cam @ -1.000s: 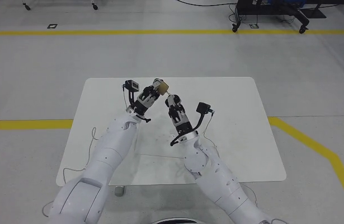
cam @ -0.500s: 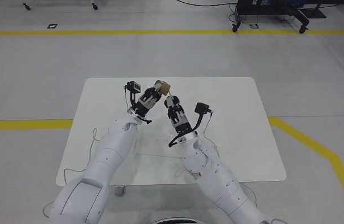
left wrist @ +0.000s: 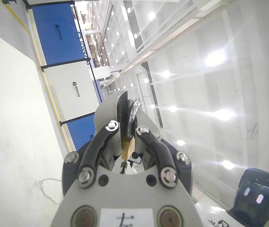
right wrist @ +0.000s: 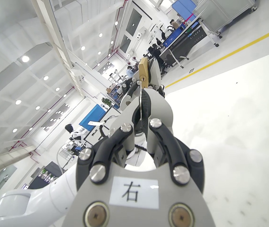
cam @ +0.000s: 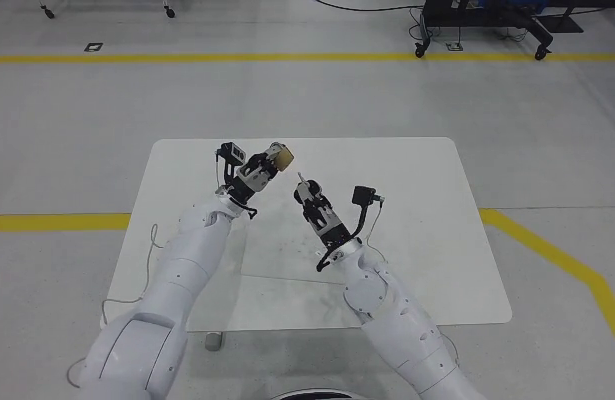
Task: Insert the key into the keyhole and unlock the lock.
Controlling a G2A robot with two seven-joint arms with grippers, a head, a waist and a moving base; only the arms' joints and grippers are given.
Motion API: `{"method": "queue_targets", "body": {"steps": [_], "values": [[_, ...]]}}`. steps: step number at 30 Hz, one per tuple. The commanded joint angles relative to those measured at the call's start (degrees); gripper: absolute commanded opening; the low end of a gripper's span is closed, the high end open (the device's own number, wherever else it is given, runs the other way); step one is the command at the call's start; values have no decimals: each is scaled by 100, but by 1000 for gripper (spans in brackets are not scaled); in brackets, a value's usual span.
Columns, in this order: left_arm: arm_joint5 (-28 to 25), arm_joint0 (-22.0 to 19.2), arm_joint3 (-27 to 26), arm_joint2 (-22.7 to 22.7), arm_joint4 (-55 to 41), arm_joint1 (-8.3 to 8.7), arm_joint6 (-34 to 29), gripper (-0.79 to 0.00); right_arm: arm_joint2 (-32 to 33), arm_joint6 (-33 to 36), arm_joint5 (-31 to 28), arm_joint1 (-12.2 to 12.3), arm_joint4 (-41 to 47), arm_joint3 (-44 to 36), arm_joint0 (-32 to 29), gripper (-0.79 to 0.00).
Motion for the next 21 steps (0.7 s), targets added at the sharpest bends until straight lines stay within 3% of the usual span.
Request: {"method": "queue_targets", "body": {"steps": [1,21], "values": [[35,1,-29,2,118,20,-9,-785,4,164,45,12,-6,-37,-19,-785],[-48,151,-355,107,622,34,317,-785,-87,204,297,2,-30,64,108,-785]]}}
